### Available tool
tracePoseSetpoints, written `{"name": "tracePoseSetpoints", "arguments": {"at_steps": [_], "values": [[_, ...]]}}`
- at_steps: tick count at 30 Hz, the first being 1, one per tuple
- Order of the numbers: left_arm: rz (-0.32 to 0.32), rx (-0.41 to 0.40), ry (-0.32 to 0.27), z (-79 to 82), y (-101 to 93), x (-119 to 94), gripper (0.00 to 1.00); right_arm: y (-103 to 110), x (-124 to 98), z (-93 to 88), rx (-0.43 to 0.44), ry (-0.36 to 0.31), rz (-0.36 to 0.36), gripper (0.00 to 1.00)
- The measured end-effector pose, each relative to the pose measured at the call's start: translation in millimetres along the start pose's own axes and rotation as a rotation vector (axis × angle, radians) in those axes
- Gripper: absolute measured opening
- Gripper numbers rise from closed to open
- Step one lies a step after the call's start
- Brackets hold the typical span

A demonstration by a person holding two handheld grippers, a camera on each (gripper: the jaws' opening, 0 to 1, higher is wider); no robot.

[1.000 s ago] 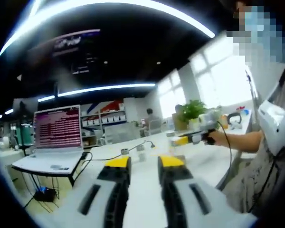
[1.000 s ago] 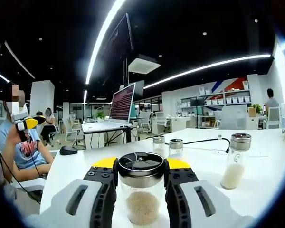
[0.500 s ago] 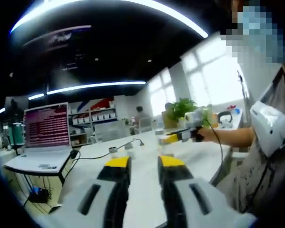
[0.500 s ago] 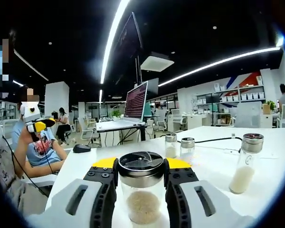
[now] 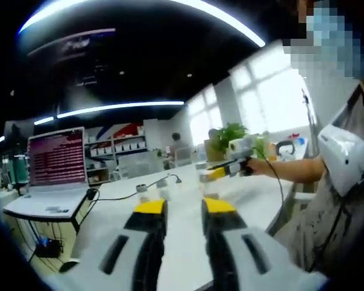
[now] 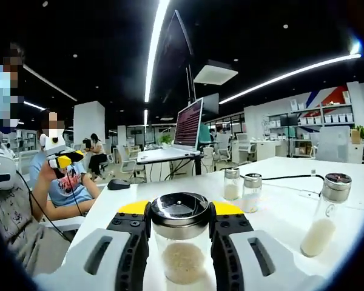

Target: Rotate the seasoning bottle until the label or dispensing opening points toward the visible target arrow and the bottle remains upright within the marked orientation range

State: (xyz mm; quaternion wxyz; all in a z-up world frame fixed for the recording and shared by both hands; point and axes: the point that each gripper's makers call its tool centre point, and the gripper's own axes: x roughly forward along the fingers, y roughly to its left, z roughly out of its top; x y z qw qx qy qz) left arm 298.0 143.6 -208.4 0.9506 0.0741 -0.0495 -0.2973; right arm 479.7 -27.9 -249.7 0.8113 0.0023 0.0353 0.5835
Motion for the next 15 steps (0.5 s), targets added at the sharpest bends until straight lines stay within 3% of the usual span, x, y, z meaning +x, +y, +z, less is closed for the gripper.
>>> {"name": "tracePoseSetpoints", "arguments": {"at_steps": [15], "values": [[-0.042, 0.000, 0.001, -2.2, -9.3, 6.8, 0.24, -0.4, 2.5, 2.9, -0.002, -0.026, 0.089, 0.37]]}}
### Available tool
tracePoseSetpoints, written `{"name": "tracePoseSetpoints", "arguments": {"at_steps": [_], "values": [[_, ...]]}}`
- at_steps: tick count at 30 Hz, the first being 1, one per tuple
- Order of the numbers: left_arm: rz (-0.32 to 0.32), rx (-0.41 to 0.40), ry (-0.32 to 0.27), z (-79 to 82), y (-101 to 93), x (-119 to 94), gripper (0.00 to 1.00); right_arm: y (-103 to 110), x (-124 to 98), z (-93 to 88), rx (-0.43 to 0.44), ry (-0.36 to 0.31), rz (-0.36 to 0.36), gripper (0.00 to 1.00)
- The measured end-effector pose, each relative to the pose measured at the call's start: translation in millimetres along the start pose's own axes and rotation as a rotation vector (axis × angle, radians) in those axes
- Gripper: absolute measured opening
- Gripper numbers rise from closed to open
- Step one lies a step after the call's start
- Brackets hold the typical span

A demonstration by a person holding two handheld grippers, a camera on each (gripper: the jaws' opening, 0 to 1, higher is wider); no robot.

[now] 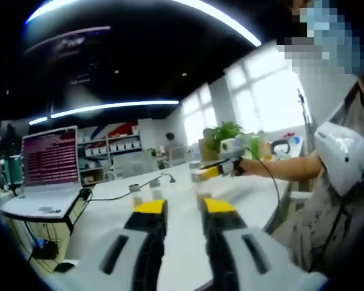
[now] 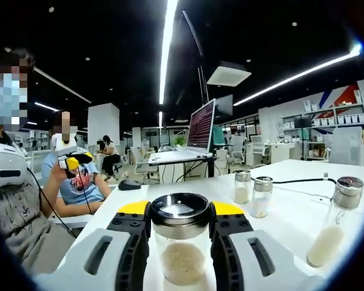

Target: Rotate the seasoning bottle until the label or dispensing opening points toward the visible target arrow and the bottle remains upright within the marked orientation range

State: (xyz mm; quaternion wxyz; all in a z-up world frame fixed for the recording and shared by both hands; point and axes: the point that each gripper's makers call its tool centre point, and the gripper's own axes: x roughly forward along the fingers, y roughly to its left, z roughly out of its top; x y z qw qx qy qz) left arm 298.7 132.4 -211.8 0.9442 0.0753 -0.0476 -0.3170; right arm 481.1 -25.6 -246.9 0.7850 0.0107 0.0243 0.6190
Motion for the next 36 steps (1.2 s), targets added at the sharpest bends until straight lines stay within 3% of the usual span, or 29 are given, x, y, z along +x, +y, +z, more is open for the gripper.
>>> {"name": "tracePoseSetpoints", "arguments": {"at_steps": [5, 8, 12, 15, 18, 19, 22, 26, 32, 36], "values": [[-0.006, 0.003, -0.001, -0.6, -2.2, 0.4, 0.24, 0.1, -0.5, 0.1, 0.014, -0.036, 0.015, 0.38], [0.002, 0.003, -0.003, -1.3, 0.4, -1.2, 0.24, 0.0, -2.9, -2.1, -0.058, -0.041, -0.033, 0.39], [0.020, -0.014, -0.008, -2.1, 5.0, -1.6, 0.24, 1.5, -4.1, 10.4, -0.001, -0.097, -0.115, 0.56], [0.023, -0.017, -0.011, -2.9, 5.1, -1.2, 0.24, -0.5, -6.7, 16.2, -0.019, -0.109, -0.209, 0.53], [0.019, -0.021, -0.010, -3.9, 3.8, -0.5, 0.24, 4.0, -5.9, 18.7, 0.085, -0.113, -0.272, 0.45], [0.019, -0.020, -0.008, -4.3, 3.5, -0.4, 0.24, 3.8, -6.0, 17.4, 0.111, -0.100, -0.297, 0.45], [0.019, -0.016, -0.006, -3.9, 2.9, -0.8, 0.24, 1.3, -7.6, 16.6, 0.020, -0.056, -0.379, 0.45], [0.022, -0.003, -0.008, -0.4, 2.7, -3.6, 0.24, -4.6, -9.2, 15.3, -0.061, -0.021, -0.470, 0.58], [0.027, -0.007, -0.014, 0.1, 4.6, -3.3, 0.24, -0.2, 0.8, 5.1, -0.070, 0.027, -0.479, 0.57], [0.036, -0.006, -0.010, -1.4, 6.3, -4.2, 0.24, -2.3, 1.5, 0.8, -0.054, 0.027, -0.479, 0.46]]}}
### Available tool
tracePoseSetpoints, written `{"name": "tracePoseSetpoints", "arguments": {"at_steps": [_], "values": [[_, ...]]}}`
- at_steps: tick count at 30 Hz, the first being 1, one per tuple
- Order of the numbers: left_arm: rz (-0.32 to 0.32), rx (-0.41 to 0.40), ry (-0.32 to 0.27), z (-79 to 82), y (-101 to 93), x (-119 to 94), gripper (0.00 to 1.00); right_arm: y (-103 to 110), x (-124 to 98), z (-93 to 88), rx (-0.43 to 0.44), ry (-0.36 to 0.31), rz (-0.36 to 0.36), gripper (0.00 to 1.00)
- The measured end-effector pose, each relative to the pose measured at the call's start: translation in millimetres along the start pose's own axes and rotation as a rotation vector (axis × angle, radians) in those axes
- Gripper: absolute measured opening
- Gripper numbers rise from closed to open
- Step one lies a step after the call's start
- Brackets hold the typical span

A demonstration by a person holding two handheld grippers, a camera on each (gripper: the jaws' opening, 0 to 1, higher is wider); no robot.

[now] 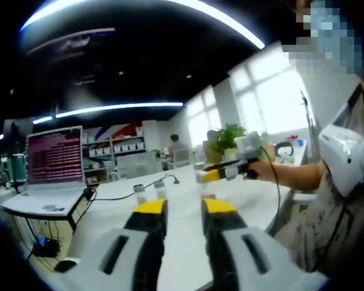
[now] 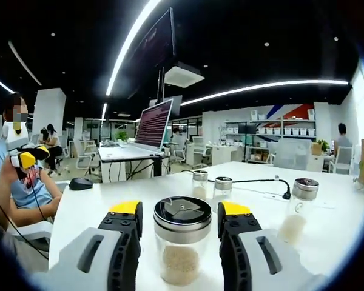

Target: Rotate the seasoning bottle until the label or dispensing opening points toward the visible target arrow and the bottle remains upright within the marked orientation range

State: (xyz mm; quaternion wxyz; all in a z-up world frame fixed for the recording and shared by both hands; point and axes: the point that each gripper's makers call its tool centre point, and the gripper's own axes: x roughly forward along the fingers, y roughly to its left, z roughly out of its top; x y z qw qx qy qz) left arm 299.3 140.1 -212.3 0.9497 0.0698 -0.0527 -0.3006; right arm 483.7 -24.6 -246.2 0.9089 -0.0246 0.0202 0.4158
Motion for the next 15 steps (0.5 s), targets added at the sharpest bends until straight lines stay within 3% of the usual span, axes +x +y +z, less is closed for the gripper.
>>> {"name": "tracePoseSetpoints", "arguments": {"at_steps": [8, 15], "values": [[0.001, -0.007, -0.017, 4.6, 1.9, -2.9, 0.24, -11.2, 0.8, -3.0, 0.024, -0.007, -0.020, 0.44], [-0.003, -0.012, -0.023, 5.9, 1.3, -2.4, 0.24, -6.7, 2.2, -3.1, 0.037, -0.006, 0.004, 0.39]]}}
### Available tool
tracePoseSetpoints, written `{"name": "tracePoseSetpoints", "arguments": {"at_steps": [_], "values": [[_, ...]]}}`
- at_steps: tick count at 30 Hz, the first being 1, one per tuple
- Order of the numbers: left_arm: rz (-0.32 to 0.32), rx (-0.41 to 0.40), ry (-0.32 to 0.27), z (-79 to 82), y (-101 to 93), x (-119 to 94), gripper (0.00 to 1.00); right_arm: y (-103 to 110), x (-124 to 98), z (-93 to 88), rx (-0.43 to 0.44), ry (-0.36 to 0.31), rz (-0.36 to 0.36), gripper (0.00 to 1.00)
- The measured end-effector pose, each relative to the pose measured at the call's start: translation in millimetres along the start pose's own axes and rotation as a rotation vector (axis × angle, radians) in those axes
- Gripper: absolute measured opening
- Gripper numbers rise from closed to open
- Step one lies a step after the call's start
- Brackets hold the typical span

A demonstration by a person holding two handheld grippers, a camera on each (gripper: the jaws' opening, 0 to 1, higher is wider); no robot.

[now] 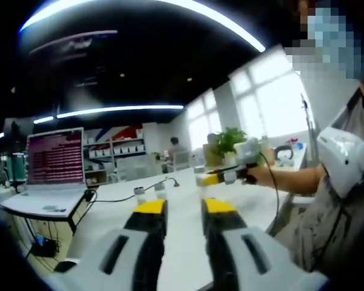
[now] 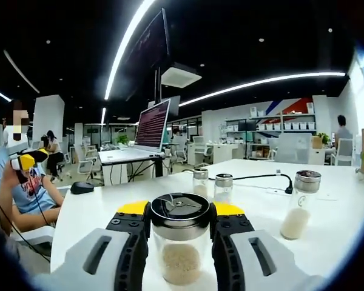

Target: Rotate the seasoning bottle until the label or dispensing opening points toward the visible target arrow and the bottle remains upright within the marked orientation range

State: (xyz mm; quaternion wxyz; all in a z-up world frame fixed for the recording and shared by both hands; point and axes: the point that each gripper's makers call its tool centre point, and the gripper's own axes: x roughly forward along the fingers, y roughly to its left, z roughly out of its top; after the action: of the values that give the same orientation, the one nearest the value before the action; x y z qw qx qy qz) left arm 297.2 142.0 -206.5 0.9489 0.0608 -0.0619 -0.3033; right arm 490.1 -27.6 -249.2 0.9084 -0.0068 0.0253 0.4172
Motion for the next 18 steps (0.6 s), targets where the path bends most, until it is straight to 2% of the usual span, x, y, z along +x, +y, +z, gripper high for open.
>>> {"name": "tracePoseSetpoints", "arguments": {"at_steps": [9, 18], "values": [[0.003, 0.000, 0.005, -2.5, 0.3, 1.0, 0.24, 1.1, -1.7, -0.6, -0.004, -0.001, 0.015, 0.38], [0.007, -0.006, 0.004, -3.2, 2.6, -0.5, 0.24, 2.1, -5.3, -2.3, -0.008, -0.005, 0.062, 0.38]]}}
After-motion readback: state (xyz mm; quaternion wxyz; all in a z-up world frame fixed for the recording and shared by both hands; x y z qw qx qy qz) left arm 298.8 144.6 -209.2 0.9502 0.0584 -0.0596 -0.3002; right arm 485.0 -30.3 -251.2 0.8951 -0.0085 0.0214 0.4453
